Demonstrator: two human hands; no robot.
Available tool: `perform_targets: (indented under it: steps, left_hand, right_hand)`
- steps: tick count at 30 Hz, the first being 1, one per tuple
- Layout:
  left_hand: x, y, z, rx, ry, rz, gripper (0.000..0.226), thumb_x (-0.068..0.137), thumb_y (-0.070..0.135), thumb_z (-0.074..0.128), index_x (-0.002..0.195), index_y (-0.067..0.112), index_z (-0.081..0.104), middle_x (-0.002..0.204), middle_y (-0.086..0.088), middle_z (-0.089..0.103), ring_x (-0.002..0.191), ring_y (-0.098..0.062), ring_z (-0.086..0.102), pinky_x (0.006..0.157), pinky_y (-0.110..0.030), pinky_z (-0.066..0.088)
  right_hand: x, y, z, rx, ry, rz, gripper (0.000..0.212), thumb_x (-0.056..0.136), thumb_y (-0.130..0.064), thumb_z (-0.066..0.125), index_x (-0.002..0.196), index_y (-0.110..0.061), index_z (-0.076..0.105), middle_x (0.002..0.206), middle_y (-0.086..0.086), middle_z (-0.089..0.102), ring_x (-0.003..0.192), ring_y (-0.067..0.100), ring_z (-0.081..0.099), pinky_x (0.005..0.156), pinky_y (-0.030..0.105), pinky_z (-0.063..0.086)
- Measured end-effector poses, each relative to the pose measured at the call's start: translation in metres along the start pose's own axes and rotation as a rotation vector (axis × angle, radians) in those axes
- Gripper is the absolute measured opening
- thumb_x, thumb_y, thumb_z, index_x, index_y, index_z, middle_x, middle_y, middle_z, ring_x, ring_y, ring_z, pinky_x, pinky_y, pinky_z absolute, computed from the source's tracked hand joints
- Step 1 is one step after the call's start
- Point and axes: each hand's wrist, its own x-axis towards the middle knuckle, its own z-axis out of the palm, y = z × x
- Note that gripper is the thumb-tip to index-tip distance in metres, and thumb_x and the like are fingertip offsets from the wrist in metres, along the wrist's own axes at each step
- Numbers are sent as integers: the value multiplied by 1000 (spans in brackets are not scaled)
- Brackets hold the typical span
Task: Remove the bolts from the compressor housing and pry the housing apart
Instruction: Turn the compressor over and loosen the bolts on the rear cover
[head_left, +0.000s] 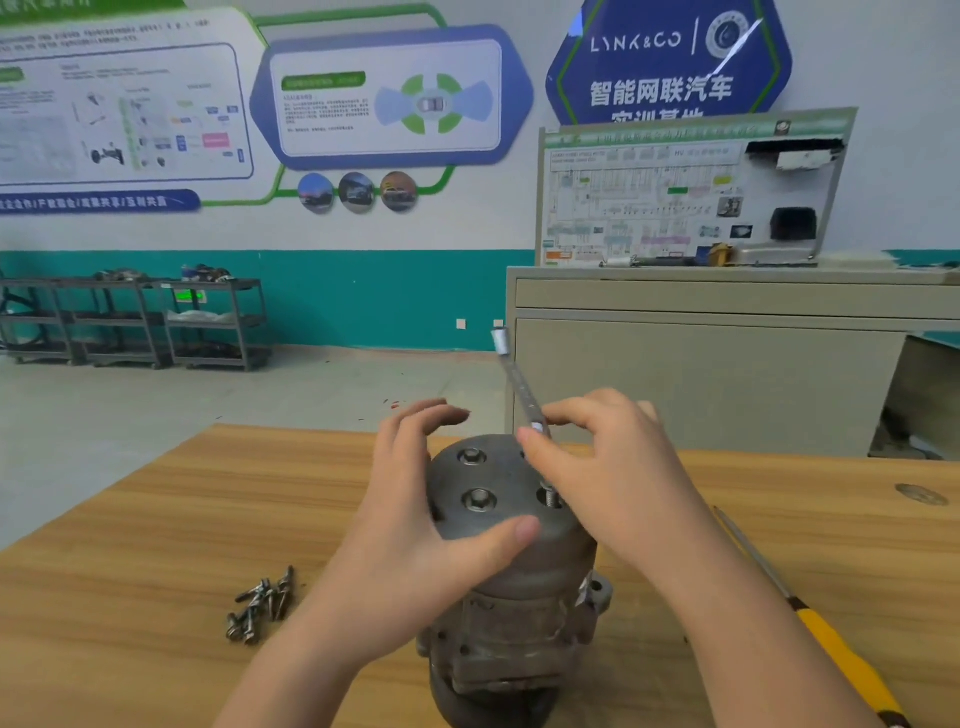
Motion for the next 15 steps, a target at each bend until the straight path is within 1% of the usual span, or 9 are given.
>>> perform_targets:
  steps: [1, 3, 4, 7, 8, 9, 11, 13, 15]
  left_hand:
    - [-2, -7, 4, -157, 57, 10, 67, 66, 61, 71, 125, 51, 42, 139, 27, 41, 130, 11, 39, 98, -9, 40]
    - [-7, -18, 13, -543, 179, -37, 57, 75, 45, 66, 128, 34, 49, 138, 12, 55, 137, -8, 44, 107, -32, 43]
    - [-10, -24, 17, -637, 217, -66, 55, 77, 44, 63, 129, 29, 50, 136, 10, 58, 136, -14, 47, 110, -41, 41]
    - [-12, -31, 26, -558, 190, -53, 77, 78, 70, 60, 142, 29, 43, 145, 9, 52, 140, -19, 43, 116, -52, 31]
    - [-13, -33, 27, -511, 184, -44, 86, 76, 79, 57, 145, 30, 40, 150, 11, 47, 143, -17, 38, 118, -49, 30]
    - [-14, -35, 27, -454, 181, -29, 92, 74, 84, 53, 147, 31, 36, 152, 17, 42, 145, -10, 34, 119, -40, 31]
    - [-16, -37, 24, -349, 147, 10, 100, 72, 86, 54, 150, 30, 27, 151, 28, 36, 142, 1, 32, 111, -19, 36]
    - [-18, -39, 19, -255, 121, 20, 110, 65, 84, 63, 153, 32, 23, 149, 33, 35, 139, 5, 36, 106, -14, 37]
    - [-19, -41, 14, -187, 107, 10, 115, 57, 86, 67, 151, 36, 25, 148, 30, 39, 136, 3, 41, 107, -19, 39]
  right_hand:
    - [-1, -1, 1, -11, -16, -34, 27, 88, -46, 59, 110, -34, 68, 107, -12, 54, 112, 13, 35, 95, 38, 33]
    - [-5, -5, 4, -53, -25, -128, 26, 87, -44, 60, 110, -36, 67, 107, -17, 50, 111, 8, 29, 91, 32, 25]
    - [-7, -7, 7, -61, -20, -181, 24, 86, -43, 62, 109, -36, 67, 107, -18, 49, 110, 6, 28, 88, 31, 22]
    - [-13, -12, 10, -58, 21, -333, 12, 83, -38, 66, 94, -35, 67, 106, -19, 50, 111, 6, 30, 85, 29, 19]
    - [-15, -13, 10, -50, 29, -387, 7, 82, -37, 67, 88, -34, 65, 104, -19, 51, 110, 6, 31, 86, 30, 20]
    - [-18, -14, 11, -40, 38, -444, 6, 80, -37, 66, 83, -33, 62, 102, -18, 53, 109, 6, 33, 87, 32, 23]
    - [-22, -13, 10, -25, 74, -568, 13, 78, -40, 62, 74, -30, 53, 98, -16, 55, 105, 8, 38, 87, 37, 33]
    - [-26, -7, 9, 50, 151, -692, 28, 82, -45, 62, 69, -23, 51, 94, -11, 56, 100, 12, 42, 82, 39, 40]
    - [-30, 6, 10, 227, 245, -765, 37, 92, -45, 57, 66, -19, 52, 92, -7, 56, 96, 16, 46, 76, 36, 40]
